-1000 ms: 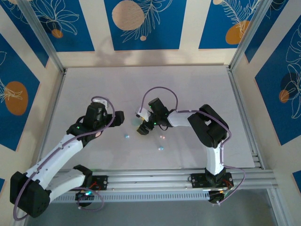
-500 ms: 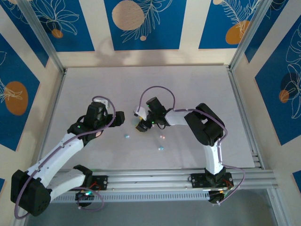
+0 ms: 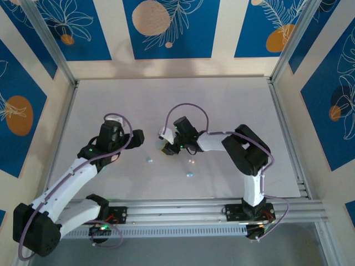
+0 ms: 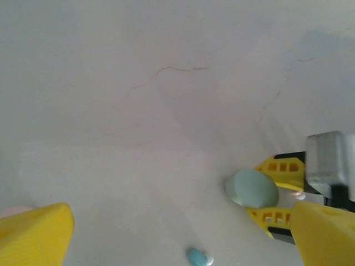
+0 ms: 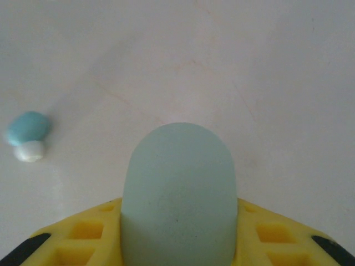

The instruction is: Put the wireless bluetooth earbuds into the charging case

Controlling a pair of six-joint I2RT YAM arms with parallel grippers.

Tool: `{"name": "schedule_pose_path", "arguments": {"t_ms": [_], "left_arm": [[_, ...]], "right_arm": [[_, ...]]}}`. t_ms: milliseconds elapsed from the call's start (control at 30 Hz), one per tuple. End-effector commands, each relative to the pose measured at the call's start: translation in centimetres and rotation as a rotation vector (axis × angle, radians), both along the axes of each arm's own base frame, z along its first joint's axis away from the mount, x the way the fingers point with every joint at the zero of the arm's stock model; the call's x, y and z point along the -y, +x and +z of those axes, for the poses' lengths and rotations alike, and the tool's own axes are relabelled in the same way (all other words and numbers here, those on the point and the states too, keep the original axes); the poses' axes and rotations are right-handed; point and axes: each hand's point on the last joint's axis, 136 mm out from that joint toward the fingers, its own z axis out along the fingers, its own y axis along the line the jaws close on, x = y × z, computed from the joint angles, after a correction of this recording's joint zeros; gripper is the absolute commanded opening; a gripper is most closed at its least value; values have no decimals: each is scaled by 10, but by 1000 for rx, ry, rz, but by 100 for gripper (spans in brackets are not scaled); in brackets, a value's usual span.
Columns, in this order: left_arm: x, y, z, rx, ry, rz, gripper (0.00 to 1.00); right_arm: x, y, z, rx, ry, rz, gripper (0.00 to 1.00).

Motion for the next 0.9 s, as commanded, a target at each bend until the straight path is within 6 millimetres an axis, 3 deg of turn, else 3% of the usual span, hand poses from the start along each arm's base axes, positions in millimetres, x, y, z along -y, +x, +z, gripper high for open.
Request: {"name": "schedule_pose_path", "arguments": {"t_ms": [0, 200, 367, 500, 867], "left_arm": [[18, 0, 12, 10, -136, -44, 98], [80, -3, 55, 15, -526, -239, 91], [106, -3, 82, 20, -695, -324, 87], [112, -2, 84, -1, -701, -333, 81], [143, -6, 80, -63, -734, -397, 60]], "right_arm": [[-9, -8, 71, 71, 163, 32, 30], [6, -27, 133, 123, 299, 59, 31], [15, -35, 162, 167, 340, 40, 31], [19, -36, 179, 204, 373, 27, 31], [17, -32, 193, 261, 392, 0, 32]]}}
